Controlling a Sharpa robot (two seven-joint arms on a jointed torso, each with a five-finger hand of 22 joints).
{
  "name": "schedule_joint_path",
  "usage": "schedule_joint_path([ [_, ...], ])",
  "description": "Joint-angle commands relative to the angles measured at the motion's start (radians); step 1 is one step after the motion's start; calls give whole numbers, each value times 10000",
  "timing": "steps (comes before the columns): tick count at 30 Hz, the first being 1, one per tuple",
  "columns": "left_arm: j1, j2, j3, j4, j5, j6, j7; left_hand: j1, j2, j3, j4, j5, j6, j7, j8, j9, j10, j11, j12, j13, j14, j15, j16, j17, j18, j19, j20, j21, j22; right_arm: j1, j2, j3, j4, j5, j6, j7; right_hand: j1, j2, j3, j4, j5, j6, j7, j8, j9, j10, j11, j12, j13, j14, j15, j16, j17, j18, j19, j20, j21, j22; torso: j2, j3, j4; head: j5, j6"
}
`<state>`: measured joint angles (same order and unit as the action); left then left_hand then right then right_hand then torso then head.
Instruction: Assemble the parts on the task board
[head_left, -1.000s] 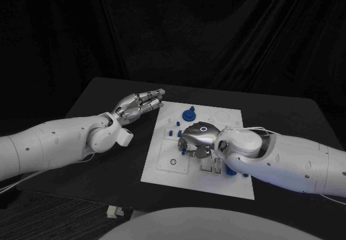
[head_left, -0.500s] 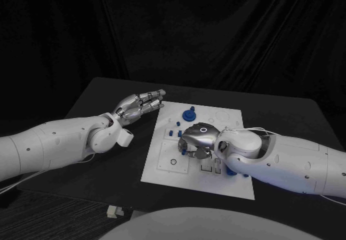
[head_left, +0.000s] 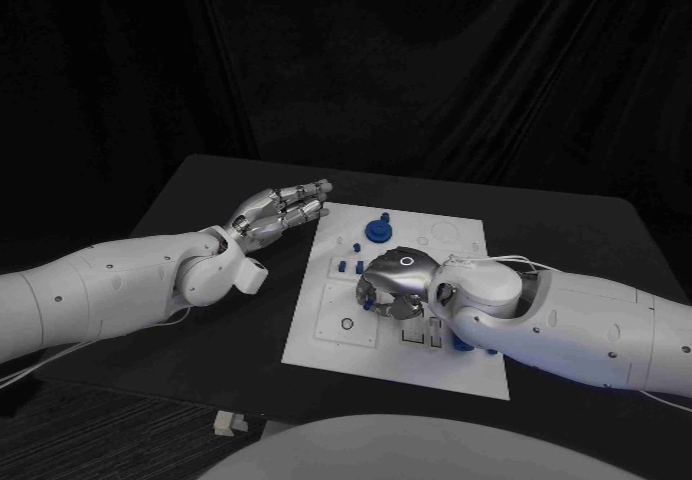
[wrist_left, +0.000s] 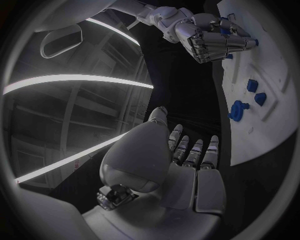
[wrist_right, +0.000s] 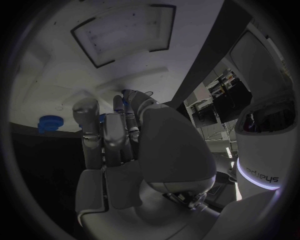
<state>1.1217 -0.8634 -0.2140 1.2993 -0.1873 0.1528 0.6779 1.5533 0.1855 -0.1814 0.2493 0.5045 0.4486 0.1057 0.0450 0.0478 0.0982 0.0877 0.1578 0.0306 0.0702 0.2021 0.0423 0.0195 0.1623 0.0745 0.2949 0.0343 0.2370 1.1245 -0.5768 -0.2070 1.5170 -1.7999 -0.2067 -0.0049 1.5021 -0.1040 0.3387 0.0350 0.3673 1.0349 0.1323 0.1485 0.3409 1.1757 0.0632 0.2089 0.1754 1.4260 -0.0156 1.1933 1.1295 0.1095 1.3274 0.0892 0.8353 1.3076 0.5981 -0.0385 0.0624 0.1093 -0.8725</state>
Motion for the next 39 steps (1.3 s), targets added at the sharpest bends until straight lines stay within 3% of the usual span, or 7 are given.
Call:
schedule_joint_path([
  [1, -14, 22, 8, 8, 73, 139, 1186, 108, -22, 60, -22, 56, 86, 27, 48, 15, -73, 21, 4, 3, 18, 76, 67, 10, -97, 65, 6, 58, 30, -43, 17, -3, -18, -66, 254, -197, -76, -43, -14, -52, -103, -363, -41, -231, -96, -190, -19, 13, 45, -151, 5, -102, -94, 185, -161, -19, -192, 940, -2, 0, -4, 21, -2],
  [3, -14, 25, 8, 4, 73, 147, 1181, 113, -17, 67, -25, 58, 97, 35, 50, 16, -76, 22, 2, 3, 21, 79, 71, 11, -101, 76, 6, 62, 46, -45, 26, -3, -30, -66, 294, -220, -170, -69, -15, -46, -201, -806, -159, -484, -194, -489, 20, -30, 56, -300, -3, -253, -261, 244, -359, -16, -544, 861, -1, 1, -2, 28, -2],
  [13, -18, 47, 8, -28, 73, 180, 1154, 126, 0, 89, -30, 60, 148, 56, 58, 22, -79, 26, 2, 3, 25, 91, 80, 12, -111, 105, 7, 72, 78, -56, 67, -3, -81, -66, 392, -318, -365, -109, -32, 0, -493, -1254, -287, -735, -324, -965, 134, 0, 124, -497, 43, -393, -453, 292, -591, 26, -896, 782, 0, 0, 1, 29, -2],
  [19, -20, 46, 9, -33, 73, 190, 1137, 132, 4, 97, -34, 61, 184, 62, 63, 26, -81, 29, 0, 3, 27, 96, 84, 13, -116, 113, 7, 75, 81, -58, 76, -3, -97, -66, 434, -333, -469, -151, -49, 39, -673, -1525, -383, -835, -406, -1248, 209, -7, 142, -566, 78, -415, -503, 309, -672, 61, -1034, 750, -2, -1, 2, 26, -2],
  [27, -23, 56, 9, -44, 73, 204, 1118, 136, 4, 102, -38, 59, 216, 68, 68, 29, -82, 31, 0, 3, 28, 100, 86, 13, -120, 115, 7, 75, 71, -59, 44, -3, -93, -67, 438, -382, -883, -322, -296, 263, -1274, -1774, -555, -809, -523, -1733, 275, 75, 222, -789, 94, -597, -764, 380, -886, 100, -1531, 633, -5, 2, -6, 37, -2],
  [34, -24, 48, 9, -47, 73, 205, 1109, 142, 0, 105, -43, 59, 228, 73, 71, 31, -81, 32, 3, 3, 27, 103, 87, 13, -124, 119, 7, 76, 71, -52, -110, -3, -24, -418, 163, -688, -1292, -374, -1056, 493, -1863, -2425, -811, -803, -725, -3176, 395, 161, 388, -1284, 203, -959, -1338, 496, -1280, 223, -2614, 419, -3, -2, -1, 42, -2],
  [39, -26, 40, 9, -53, 73, 208, 1102, 145, -3, 107, -47, 59, 230, 76, 72, 31, -84, 34, -1, 3, 25, 104, 87, 12, -127, 129, 7, 80, 89, 98, -355, -3, 158, -524, -175, -851, -918, -420, -1795, 972, -1955, -2780, -954, -785, -1043, -4651, 485, -14, 132, -1474, 274, -1033, -1646, 546, -1331, 292, -3175, 352, 0, 0, -2, 42, -2],
])
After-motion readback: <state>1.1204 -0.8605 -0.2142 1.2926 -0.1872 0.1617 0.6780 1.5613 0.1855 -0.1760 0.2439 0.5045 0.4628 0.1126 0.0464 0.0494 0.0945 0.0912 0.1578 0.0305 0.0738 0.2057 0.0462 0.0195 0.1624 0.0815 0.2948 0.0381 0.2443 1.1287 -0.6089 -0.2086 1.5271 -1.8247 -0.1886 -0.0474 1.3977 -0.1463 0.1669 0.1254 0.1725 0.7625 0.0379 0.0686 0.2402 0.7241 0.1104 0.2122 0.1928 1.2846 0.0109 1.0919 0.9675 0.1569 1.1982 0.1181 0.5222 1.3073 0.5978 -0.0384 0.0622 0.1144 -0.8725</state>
